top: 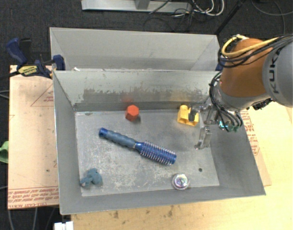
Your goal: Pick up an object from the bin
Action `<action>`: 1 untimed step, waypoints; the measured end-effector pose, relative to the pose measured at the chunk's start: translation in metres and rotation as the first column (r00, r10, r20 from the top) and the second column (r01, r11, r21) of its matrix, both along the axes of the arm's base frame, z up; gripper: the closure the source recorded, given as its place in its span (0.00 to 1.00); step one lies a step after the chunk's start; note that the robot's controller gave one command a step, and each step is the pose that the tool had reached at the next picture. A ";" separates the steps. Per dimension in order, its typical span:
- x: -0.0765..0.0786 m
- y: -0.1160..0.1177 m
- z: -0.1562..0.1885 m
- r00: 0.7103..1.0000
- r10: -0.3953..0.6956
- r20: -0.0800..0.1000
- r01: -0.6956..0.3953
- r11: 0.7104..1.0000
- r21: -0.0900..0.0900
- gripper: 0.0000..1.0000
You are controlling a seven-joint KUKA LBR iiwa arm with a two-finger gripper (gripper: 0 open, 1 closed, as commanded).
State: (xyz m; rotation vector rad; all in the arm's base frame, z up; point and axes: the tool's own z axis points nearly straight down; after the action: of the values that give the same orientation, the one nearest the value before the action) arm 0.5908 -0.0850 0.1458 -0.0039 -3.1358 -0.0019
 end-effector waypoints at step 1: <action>-0.028 0.063 -0.021 0.999 0.040 0.002 -0.040 0.999 0.003 0.00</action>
Offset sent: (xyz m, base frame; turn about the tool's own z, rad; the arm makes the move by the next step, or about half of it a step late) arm -0.0271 0.0579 -0.0188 -0.0330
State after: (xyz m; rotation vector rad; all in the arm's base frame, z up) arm 0.5625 -0.0219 0.1251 0.0596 -3.1374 -0.0067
